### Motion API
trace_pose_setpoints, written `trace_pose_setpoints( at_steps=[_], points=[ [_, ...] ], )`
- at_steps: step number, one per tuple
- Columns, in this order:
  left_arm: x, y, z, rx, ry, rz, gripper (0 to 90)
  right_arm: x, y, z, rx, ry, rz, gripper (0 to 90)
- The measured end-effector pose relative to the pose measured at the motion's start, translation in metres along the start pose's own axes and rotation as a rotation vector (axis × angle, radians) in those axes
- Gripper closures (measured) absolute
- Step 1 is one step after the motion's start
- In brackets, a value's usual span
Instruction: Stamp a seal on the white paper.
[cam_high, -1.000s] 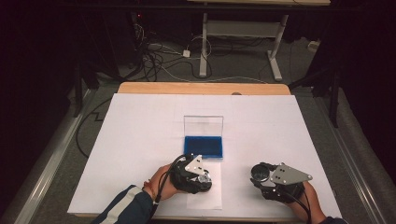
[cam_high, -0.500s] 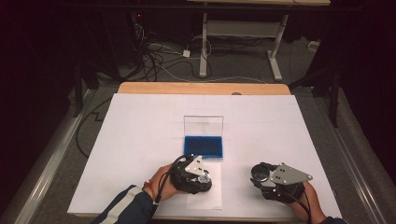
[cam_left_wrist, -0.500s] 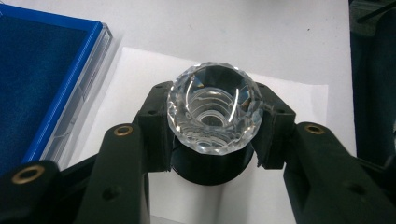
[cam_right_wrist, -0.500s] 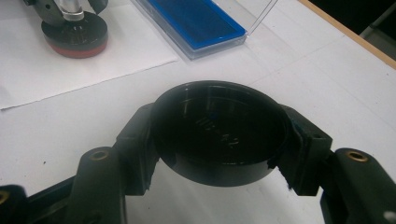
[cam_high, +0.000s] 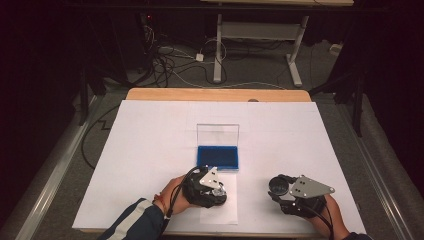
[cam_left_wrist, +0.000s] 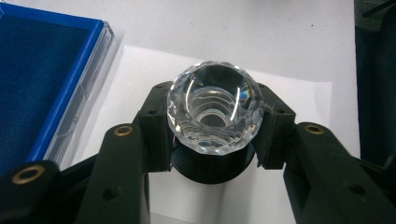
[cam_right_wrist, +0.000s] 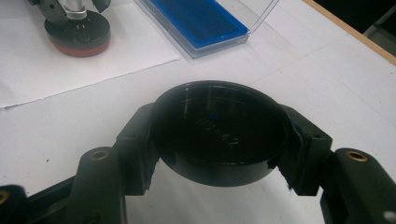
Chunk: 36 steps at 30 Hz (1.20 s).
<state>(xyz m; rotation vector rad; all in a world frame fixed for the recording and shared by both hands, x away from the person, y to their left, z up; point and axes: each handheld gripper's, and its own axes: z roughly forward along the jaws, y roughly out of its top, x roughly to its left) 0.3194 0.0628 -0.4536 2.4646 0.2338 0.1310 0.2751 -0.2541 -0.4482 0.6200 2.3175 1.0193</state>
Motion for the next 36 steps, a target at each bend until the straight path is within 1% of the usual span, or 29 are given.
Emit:
trace_pose_setpoints(
  at_steps=[8,9,13,18,23,27,29,32,36],
  points=[
    [-0.001,0.0,-0.001,0.002,0.011,0.001,54.0,0.001,0.0,0.001,0.005,0.007,-0.002,38.2],
    [-0.001,0.0,0.0,-0.001,0.008,-0.004,54.0,0.001,0.0,0.0,0.005,0.007,-0.003,38.2],
    [0.0,0.001,-0.001,0.002,0.006,0.002,54.0,-0.001,0.0,0.0,0.005,0.005,0.0,38.2],
    [0.002,0.001,-0.002,-0.007,-0.007,-0.003,54.0,-0.002,0.0,0.001,0.004,0.008,0.005,38.2],
    [0.003,0.0,-0.003,-0.004,-0.004,0.005,53.9,-0.003,0.0,0.002,0.007,0.006,0.009,38.2],
    [0.002,0.001,-0.008,-0.021,0.01,0.006,53.9,-0.003,0.0,0.002,0.008,0.005,0.004,38.2],
    [0.002,0.002,-0.011,-0.03,0.005,0.004,53.9,-0.002,0.0,0.002,0.007,0.004,0.002,38.2],
    [0.003,0.002,-0.014,-0.038,0.011,0.003,53.9,-0.002,0.0,0.001,0.004,0.003,0.004,38.2],
    [0.005,0.003,-0.019,-0.065,0.014,-0.007,53.9,-0.002,0.0,0.001,0.005,0.004,0.004,38.2]
  ],
)
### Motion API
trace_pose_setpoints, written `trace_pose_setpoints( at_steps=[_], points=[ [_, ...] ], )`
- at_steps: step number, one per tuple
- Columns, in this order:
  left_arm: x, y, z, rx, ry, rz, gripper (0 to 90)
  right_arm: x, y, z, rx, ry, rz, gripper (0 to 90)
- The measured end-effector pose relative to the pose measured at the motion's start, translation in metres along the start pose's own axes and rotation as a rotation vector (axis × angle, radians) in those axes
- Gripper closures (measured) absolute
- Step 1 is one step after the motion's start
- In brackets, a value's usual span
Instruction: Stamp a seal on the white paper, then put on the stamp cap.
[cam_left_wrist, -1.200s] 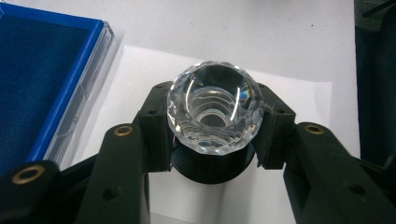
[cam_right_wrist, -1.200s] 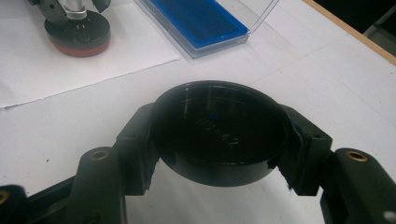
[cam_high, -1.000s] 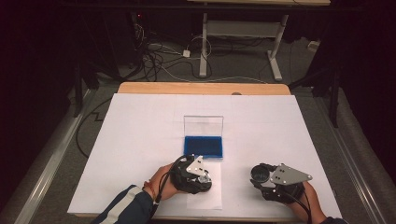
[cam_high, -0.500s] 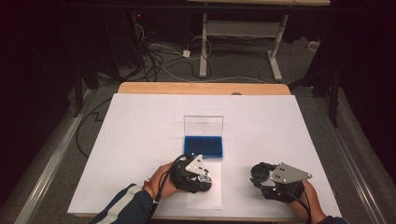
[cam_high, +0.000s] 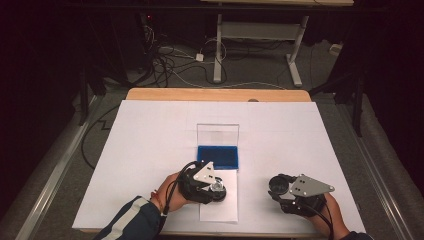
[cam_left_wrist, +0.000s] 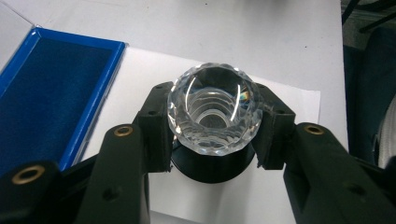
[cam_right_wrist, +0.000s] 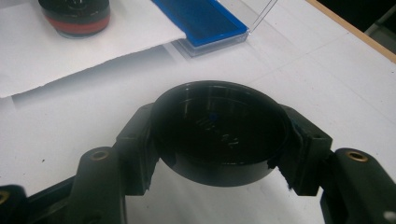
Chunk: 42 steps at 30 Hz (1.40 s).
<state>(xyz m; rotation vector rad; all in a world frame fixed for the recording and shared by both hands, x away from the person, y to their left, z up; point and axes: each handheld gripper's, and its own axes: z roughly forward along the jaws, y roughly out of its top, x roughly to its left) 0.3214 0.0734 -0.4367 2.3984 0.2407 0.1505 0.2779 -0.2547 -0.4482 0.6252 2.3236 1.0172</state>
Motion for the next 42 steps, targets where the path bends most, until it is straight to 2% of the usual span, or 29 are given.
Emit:
trace_pose_setpoints(
  at_steps=[12,23,37,42],
  points=[
    [0.004,0.002,-0.018,-0.056,0.029,-0.012,53.9,0.0,0.0,0.0,-0.002,0.0,0.0,38.2],
    [0.009,-0.001,-0.039,-0.129,0.058,-0.041,53.9,-0.001,0.0,0.0,-0.007,0.0,0.0,38.2],
    [0.012,-0.005,-0.053,-0.166,0.087,-0.058,53.9,-0.002,-0.002,0.001,-0.004,0.005,0.009,38.2],
    [0.013,-0.005,-0.057,-0.177,0.093,-0.061,53.9,0.0,0.0,0.001,-0.002,0.007,-0.003,38.2]
  ],
)
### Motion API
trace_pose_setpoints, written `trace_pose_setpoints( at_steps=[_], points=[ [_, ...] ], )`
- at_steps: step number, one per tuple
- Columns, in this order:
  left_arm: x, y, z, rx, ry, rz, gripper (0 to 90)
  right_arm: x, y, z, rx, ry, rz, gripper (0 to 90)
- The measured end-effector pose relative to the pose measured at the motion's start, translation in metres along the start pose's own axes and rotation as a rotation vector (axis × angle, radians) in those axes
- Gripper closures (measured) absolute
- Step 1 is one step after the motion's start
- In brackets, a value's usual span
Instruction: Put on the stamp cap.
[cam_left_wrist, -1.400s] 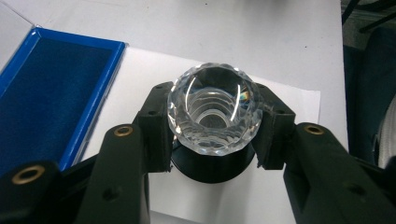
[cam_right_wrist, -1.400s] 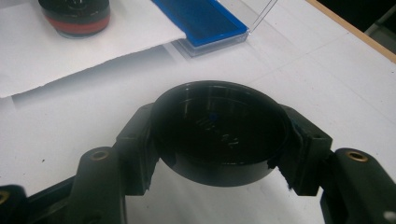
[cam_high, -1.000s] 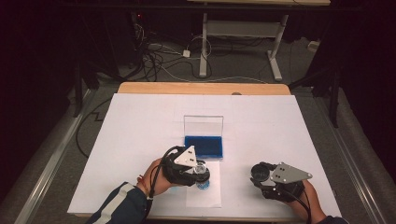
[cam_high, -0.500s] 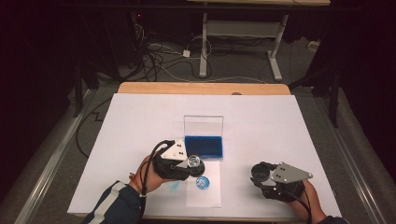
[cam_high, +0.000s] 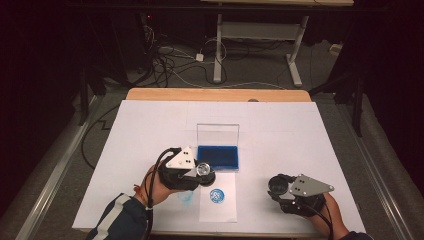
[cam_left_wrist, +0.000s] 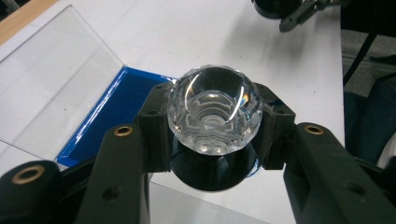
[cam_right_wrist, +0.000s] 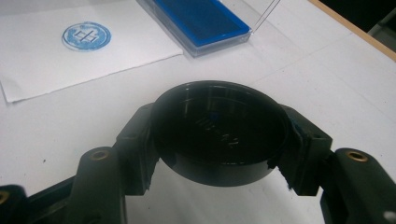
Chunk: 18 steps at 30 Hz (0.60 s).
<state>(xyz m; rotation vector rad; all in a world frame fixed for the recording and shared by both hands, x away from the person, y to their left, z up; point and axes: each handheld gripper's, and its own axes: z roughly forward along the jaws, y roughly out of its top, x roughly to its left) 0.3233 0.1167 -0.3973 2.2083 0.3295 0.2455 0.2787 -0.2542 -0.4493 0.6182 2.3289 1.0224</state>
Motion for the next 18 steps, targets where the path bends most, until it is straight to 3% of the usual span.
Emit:
trace_pose_setpoints(
  at_steps=[13,18],
  points=[
    [0.0021,0.0045,-0.0081,-0.028,0.025,0.011,53.9,0.0013,-0.001,0.0015,0.009,0.003,0.004,38.2],
    [0.0004,0.0088,-0.0064,-0.038,0.008,0.021,53.9,0.0046,0.0042,0.0065,-0.003,0.018,0.009,38.2]
  ],
)
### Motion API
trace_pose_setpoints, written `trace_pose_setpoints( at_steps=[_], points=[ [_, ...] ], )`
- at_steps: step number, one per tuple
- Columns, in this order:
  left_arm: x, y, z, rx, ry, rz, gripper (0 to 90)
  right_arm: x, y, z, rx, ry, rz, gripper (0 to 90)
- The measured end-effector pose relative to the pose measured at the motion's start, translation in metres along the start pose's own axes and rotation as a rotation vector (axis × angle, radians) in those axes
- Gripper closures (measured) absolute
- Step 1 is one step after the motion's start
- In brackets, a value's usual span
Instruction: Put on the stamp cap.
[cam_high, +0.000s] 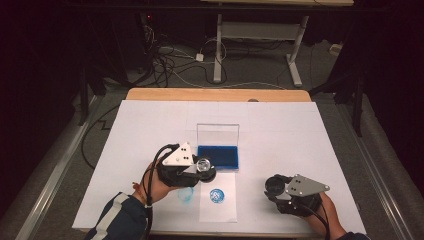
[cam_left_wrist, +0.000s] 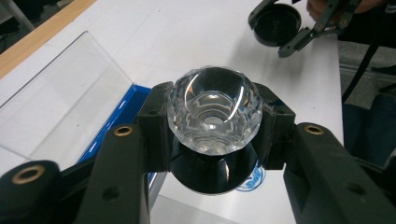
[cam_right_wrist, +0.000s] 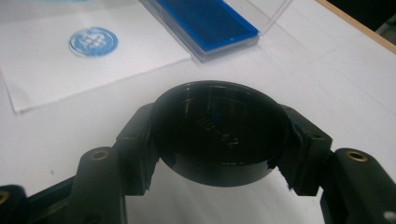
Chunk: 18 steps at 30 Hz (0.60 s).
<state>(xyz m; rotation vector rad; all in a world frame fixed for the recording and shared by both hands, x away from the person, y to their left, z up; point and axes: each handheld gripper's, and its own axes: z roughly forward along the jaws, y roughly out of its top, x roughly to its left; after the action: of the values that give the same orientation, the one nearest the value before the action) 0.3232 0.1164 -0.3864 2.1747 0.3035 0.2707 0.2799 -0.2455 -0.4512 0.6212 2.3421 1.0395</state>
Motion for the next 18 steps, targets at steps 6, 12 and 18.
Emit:
trace_pose_setpoints(
  at_steps=[6,12,18],
  points=[
    [-0.002,0.003,0.004,-0.002,-0.018,0.001,53.9,0.011,0.018,0.015,-0.017,0.043,-0.024,38.2],
    [-0.005,0.008,0.009,-0.005,-0.03,0.008,53.9,0.024,0.038,0.032,-0.037,0.093,-0.048,38.2],
    [-0.007,0.013,0.016,-0.024,-0.052,0.005,53.9,0.034,0.051,0.049,-0.056,0.138,-0.043,38.2]
  ],
)
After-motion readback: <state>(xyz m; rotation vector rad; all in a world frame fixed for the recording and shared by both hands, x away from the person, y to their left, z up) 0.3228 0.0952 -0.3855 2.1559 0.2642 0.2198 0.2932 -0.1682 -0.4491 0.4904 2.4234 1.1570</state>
